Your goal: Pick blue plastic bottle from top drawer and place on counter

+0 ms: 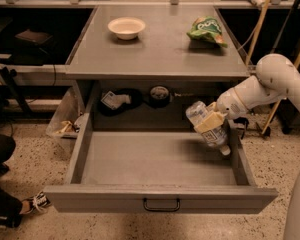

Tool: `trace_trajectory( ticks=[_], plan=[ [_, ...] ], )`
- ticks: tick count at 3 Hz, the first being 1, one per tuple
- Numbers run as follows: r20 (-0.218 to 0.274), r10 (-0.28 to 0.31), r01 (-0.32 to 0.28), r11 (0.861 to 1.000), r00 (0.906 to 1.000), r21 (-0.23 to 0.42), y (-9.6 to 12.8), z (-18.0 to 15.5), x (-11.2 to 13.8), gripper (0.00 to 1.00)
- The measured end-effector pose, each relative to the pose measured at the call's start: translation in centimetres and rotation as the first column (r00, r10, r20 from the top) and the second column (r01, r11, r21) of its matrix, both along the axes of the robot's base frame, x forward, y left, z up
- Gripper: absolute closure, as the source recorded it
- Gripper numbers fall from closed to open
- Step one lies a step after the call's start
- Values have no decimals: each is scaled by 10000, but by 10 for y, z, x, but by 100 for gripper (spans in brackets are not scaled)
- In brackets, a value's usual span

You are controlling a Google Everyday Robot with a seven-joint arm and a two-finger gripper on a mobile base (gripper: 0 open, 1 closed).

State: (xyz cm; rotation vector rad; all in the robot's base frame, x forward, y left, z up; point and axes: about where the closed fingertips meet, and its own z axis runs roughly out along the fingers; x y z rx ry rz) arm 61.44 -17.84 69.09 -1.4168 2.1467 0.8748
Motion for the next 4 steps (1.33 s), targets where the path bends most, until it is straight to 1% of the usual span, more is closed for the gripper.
trace_trajectory(
  ticks=[1, 2, 3, 4],
  plan=[
    [0, 23, -23, 10000, 10000, 17, 2, 0, 0, 100],
    [402, 188, -188, 9998, 9990, 2, 4, 26, 6, 100],
    [2743, 485, -364, 9981, 9604, -490, -3, 148, -3, 100],
    [3843, 1042, -740, 9930, 9173, -924, 1, 290, -21, 100]
  ],
)
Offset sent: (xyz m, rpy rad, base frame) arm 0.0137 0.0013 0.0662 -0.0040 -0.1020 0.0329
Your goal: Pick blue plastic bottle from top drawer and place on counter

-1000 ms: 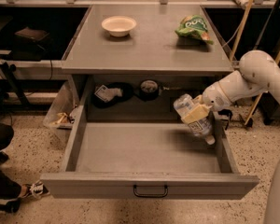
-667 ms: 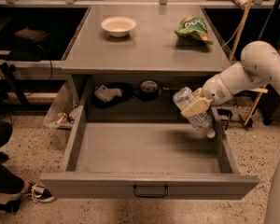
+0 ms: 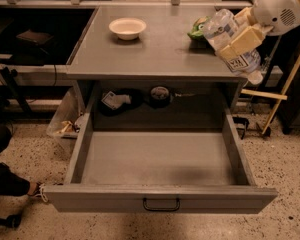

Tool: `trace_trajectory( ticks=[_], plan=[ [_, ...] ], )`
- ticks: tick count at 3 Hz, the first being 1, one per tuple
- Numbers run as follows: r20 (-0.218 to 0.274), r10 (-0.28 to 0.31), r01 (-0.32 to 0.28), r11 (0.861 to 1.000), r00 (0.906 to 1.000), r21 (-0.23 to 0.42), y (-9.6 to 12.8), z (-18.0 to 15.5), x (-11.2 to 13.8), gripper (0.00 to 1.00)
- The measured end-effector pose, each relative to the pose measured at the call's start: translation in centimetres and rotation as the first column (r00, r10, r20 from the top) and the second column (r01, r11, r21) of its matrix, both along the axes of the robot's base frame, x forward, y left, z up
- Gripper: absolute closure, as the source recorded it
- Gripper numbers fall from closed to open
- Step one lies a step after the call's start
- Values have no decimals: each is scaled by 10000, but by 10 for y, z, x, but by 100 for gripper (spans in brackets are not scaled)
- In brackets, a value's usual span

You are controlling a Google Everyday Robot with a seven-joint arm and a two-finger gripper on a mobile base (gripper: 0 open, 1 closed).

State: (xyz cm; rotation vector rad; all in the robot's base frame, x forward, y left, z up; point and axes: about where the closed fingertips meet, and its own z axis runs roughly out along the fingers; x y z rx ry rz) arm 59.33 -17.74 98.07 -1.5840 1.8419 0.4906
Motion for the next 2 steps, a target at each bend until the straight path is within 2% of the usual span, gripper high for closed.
trace_trajectory(
  ticks=[1, 2],
  plan=[
    [3, 0, 0, 10000, 10000, 2, 0, 0, 0, 100],
    [1112, -26, 81, 9988, 9938, -492, 8, 28, 26, 100]
  ],
)
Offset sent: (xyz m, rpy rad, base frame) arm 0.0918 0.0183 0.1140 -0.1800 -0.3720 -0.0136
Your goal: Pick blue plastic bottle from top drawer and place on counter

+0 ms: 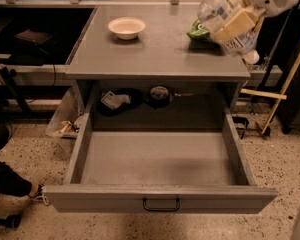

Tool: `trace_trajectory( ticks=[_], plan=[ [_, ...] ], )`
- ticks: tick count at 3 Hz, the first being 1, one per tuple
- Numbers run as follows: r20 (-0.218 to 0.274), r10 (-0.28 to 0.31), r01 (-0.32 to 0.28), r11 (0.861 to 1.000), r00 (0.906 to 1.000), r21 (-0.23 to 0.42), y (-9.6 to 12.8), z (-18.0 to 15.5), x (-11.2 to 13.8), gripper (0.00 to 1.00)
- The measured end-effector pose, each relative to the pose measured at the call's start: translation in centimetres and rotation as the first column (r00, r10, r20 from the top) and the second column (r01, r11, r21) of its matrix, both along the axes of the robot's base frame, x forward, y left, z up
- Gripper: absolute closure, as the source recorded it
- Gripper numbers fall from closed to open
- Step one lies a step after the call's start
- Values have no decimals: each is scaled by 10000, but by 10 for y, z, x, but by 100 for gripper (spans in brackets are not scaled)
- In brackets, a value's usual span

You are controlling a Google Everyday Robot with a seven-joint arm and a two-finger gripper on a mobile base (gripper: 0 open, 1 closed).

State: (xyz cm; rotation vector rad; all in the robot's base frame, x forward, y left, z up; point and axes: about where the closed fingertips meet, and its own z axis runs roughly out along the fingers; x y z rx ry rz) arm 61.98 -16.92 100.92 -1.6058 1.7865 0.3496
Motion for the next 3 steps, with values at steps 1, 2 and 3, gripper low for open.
trace_trajectory(
  ticks=[1, 2, 3],
  plan=[
    [1394, -75, 267, 9903, 9902, -1364, 23, 34, 51, 100],
    [2592, 211, 489, 9642, 9656, -2606, 64, 55, 99, 100],
    [3209, 745, 476, 9331, 9442, -3564, 102, 48, 136, 100]
  ],
)
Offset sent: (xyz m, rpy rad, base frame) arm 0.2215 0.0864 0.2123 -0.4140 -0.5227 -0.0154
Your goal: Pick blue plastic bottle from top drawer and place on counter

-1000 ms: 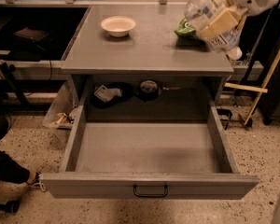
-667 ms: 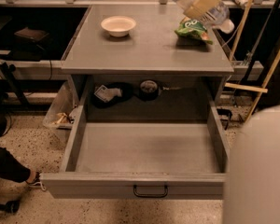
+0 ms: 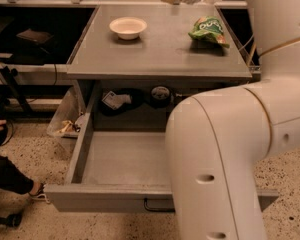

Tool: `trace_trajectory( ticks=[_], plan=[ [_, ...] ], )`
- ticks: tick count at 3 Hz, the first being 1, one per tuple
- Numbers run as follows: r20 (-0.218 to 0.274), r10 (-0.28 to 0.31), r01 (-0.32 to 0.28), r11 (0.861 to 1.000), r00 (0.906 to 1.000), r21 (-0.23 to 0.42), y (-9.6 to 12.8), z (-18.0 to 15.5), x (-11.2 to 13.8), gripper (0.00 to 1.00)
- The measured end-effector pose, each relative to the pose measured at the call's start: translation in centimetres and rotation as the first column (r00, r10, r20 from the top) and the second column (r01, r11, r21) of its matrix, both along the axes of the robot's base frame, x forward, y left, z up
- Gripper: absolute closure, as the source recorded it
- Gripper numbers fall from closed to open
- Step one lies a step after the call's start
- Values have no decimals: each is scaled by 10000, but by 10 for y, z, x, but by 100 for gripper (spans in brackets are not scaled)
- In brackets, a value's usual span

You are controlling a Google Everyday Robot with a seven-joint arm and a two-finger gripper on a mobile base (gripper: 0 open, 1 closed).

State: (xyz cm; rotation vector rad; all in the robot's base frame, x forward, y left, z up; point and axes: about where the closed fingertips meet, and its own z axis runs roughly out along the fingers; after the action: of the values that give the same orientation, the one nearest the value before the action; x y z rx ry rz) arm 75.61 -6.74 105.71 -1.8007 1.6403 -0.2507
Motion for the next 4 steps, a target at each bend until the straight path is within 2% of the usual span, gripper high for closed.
trace_trajectory(
  ticks=[1, 2, 3, 4],
  plan=[
    [-826, 336, -398, 9964, 9960, -742, 30, -71, 32, 100],
    [-827, 338, -400, 9964, 9960, -741, 30, -71, 32, 100],
    [-1772, 794, -890, 9949, 9810, -469, 49, -128, 42, 100],
    [-2373, 264, -436, 9968, 9711, -675, 65, -192, 68, 100]
  ],
)
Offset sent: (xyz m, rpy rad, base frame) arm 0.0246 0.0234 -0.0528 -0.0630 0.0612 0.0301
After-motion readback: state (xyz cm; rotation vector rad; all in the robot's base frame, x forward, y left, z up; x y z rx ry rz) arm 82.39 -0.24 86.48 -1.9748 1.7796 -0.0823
